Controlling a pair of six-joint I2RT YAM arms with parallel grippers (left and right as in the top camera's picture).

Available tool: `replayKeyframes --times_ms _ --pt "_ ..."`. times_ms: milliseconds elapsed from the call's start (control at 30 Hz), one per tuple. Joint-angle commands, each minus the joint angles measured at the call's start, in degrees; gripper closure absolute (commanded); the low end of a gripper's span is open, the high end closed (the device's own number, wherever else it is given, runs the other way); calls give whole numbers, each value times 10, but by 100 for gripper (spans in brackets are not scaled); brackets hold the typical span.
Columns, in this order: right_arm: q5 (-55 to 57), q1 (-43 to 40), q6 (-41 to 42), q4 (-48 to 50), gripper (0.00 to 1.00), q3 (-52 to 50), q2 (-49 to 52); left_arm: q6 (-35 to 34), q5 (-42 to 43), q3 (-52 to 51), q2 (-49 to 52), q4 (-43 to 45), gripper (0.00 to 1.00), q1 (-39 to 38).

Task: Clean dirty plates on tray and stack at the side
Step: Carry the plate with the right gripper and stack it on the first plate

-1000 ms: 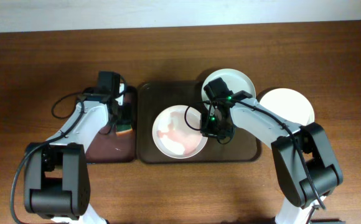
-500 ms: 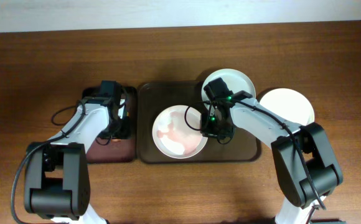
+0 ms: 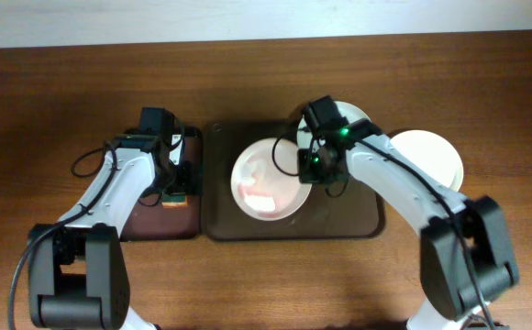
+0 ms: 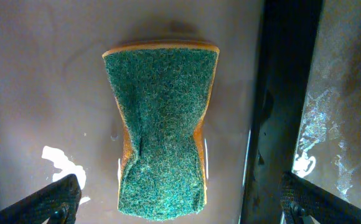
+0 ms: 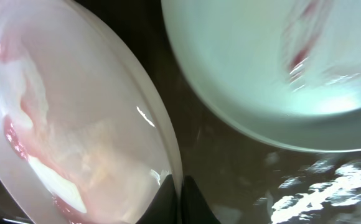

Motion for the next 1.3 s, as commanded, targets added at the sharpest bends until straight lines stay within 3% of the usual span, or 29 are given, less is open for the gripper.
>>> replayKeyframes --times_ms 0,133,167,400,767,900,1033,1167,1267 --pt "125 2 -30 -17 96 28 -59 3 22 5 -11 2 0 0" --pt "318 72 -61 -19 96 31 -82 3 22 5 -11 5 0 0" --pt "413 118 -62 -18 96 31 -82 3 22 5 -11 8 0 0" --pt "725 289 -61 14 96 31 -82 3 22 5 -11 9 0 0" --pt "726 291 -59 41 96 31 -82 3 22 5 -11 10 0 0" --pt "467 157 49 35 96 31 -89 3 22 5 -11 10 0 0" --pt "93 -148 94 11 96 31 -129 3 22 5 -11 10 0 0" --pt "-8 -373 89 -51 96 12 -120 3 22 5 -11 10 0 0" --pt "-1 -456 61 -52 96 -47 -119 3 22 5 -11 10 0 0"
